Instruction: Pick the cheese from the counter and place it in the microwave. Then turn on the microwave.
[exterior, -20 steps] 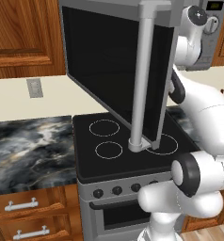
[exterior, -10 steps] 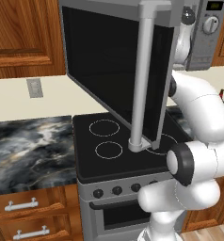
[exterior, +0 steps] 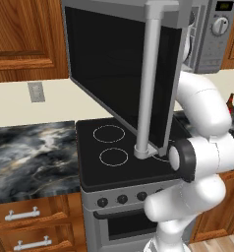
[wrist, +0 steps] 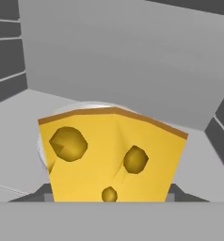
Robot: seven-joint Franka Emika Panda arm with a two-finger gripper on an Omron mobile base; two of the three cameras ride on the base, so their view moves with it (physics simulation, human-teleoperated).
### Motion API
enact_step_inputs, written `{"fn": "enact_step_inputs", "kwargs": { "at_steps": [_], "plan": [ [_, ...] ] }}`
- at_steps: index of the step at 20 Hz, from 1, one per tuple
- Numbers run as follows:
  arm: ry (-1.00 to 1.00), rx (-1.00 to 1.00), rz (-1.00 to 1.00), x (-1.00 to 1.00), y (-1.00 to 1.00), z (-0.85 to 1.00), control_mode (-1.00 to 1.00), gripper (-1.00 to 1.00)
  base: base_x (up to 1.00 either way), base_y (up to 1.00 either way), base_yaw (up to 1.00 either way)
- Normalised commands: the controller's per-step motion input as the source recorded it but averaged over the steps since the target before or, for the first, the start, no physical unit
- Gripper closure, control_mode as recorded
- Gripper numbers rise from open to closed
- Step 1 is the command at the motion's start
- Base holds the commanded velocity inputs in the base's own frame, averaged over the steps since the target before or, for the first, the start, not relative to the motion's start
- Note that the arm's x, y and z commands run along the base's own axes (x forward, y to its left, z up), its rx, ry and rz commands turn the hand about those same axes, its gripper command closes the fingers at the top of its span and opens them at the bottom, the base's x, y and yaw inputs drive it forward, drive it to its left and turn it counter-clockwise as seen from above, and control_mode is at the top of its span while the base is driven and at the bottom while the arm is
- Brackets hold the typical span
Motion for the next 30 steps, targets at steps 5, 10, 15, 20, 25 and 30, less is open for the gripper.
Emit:
{"fn": "enact_step_inputs", "kwargs": {
  "at_steps": [5,10,15,20,25,30],
  "plan": [
    [0.00,0.00,0.00,0.32,0.07,-0.01,-1.00,1.00,0.00,0.00,0.00],
    [0.00,0.00,0.00,0.32,0.04,-0.11,-1.00,1.00,0.00,0.00,0.00],
    [-0.05,0.00,0.00,0.10,0.00,-0.17,-1.00,1.00,0.00,0.00,0.00],
    [-0.06,0.00,0.00,0.09,0.00,-0.12,-1.00,1.00,0.00,0.00,0.00],
    [-0.08,0.00,0.00,0.10,0.00,-0.09,-1.00,1.00,0.00,0.00,0.00],
    [-0.07,0.00,0.00,0.24,0.00,0.00,-1.00,1.00,0.00,0.00,0.00]
  ]
}}
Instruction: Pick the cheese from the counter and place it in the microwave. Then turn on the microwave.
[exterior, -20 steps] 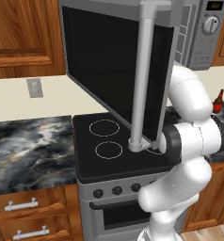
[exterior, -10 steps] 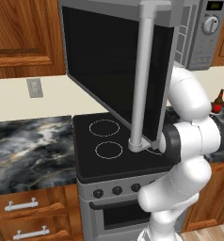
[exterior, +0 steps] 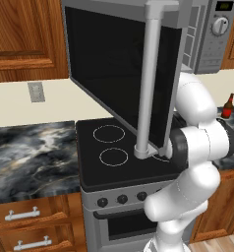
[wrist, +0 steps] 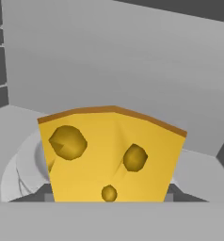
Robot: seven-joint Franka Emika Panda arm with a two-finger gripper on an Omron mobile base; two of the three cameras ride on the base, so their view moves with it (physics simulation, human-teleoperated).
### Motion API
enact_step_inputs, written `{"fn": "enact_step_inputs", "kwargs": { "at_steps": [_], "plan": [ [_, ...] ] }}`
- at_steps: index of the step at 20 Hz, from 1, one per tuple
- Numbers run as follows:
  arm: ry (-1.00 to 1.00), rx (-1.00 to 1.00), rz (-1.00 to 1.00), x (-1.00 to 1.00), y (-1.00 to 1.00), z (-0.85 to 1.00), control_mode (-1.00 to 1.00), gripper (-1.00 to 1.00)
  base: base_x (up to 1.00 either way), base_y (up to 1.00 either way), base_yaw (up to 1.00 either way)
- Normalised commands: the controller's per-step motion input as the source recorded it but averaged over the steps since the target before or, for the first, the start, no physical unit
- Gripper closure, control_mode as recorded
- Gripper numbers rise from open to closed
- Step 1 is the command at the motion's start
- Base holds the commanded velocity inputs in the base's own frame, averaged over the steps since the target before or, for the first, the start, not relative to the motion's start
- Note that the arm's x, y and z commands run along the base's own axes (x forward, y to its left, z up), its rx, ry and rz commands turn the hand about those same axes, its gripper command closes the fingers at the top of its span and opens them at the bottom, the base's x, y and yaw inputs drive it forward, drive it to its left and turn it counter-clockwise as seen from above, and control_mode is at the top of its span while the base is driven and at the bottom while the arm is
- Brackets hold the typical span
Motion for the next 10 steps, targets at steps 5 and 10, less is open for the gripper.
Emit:
{"fn": "enact_step_inputs", "kwargs": {
  "at_steps": [5,10],
  "plan": [
    [-0.05,0.00,0.00,0.28,0.00,0.00,-1.00,1.00,0.00,0.00,0.00],
    [-0.01,0.00,0.00,0.32,0.00,0.00,-1.00,1.00,0.00,0.00,0.00]
  ]
}}
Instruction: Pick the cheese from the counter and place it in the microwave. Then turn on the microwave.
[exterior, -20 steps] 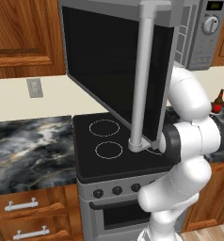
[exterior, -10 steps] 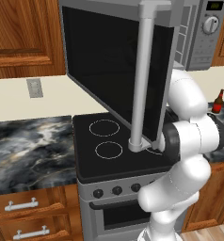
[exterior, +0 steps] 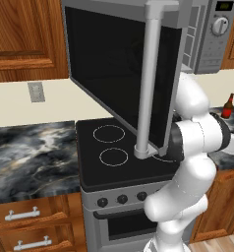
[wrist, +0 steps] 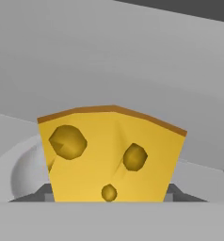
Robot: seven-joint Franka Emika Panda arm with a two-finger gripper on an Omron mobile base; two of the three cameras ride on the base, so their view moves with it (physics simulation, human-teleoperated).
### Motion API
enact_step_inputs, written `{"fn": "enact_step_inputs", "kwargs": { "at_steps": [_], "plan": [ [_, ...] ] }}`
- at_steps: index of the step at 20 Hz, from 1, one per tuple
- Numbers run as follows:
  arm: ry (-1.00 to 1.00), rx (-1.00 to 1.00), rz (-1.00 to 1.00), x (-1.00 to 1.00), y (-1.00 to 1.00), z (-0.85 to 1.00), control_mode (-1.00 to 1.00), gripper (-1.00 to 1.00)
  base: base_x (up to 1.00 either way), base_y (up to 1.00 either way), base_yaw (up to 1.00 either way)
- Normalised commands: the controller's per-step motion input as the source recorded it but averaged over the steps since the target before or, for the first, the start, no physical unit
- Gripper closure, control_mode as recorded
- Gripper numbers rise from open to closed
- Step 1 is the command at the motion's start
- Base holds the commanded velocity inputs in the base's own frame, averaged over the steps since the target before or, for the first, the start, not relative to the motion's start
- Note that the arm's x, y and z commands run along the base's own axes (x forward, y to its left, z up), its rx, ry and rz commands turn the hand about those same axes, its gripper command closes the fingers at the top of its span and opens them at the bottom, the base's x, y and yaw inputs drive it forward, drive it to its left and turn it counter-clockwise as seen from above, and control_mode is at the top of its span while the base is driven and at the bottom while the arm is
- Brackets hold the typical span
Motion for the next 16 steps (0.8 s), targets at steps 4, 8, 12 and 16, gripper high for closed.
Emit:
{"fn": "enact_step_inputs", "kwargs": {
  "at_steps": [4,8,12,16],
  "plan": [
    [0.00,0.00,0.00,0.33,0.02,0.00,-1.00,1.00,0.00,0.00,0.00],
    [0.00,0.00,0.00,0.33,0.05,0.00,-1.00,1.00,0.00,0.00,0.00],
    [0.00,0.00,0.00,0.33,0.07,0.01,-1.00,1.00,0.00,0.00,0.00],
    [0.01,0.00,0.00,0.27,0.06,0.00,-1.00,1.00,0.00,0.00,0.00]
  ]
}}
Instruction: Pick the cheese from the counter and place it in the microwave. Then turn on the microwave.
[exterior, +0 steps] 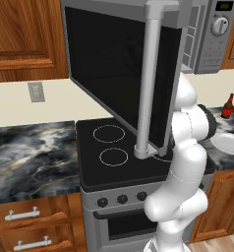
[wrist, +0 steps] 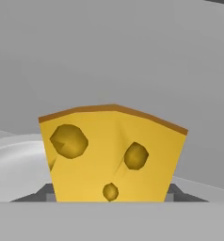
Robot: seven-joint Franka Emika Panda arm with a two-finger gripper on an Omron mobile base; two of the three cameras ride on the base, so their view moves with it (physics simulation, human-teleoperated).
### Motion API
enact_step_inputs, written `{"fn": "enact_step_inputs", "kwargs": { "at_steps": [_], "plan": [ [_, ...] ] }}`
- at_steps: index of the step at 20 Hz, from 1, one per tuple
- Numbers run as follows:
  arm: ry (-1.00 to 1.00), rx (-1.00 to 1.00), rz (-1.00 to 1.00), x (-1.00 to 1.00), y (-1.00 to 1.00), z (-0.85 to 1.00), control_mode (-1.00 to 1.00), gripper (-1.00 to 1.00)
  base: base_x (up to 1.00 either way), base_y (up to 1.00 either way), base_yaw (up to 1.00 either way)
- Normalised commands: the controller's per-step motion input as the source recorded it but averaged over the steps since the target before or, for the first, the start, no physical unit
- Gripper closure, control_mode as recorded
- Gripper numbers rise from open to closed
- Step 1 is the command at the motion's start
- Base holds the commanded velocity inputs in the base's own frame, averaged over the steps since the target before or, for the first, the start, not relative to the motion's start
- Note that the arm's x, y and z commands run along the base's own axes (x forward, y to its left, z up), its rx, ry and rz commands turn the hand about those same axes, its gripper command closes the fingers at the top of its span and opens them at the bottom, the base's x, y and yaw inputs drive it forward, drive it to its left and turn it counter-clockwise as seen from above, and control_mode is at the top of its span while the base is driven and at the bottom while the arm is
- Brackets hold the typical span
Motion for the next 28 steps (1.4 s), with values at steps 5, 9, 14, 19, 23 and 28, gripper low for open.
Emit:
{"fn": "enact_step_inputs", "kwargs": {
  "at_steps": [5,9,14,19,23,28],
  "plan": [
    [0.05,0.00,0.00,0.13,0.07,0.00,-1.00,1.00,0.00,0.00,0.00],
    [0.04,0.00,0.00,0.00,0.09,0.00,-1.00,1.00,0.00,0.00,0.00],
    [0.05,0.00,0.00,0.00,0.10,0.00,-1.00,1.00,0.00,0.00,0.00],
    [0.03,0.00,0.00,0.00,0.10,0.00,-1.00,1.00,0.00,0.00,0.00],
    [0.00,0.00,0.00,0.00,0.00,0.00,-1.00,1.00,0.00,0.00,0.00],
    [0.00,0.00,0.00,0.03,0.01,-0.01,-1.00,1.00,0.00,0.00,0.00]
  ]
}}
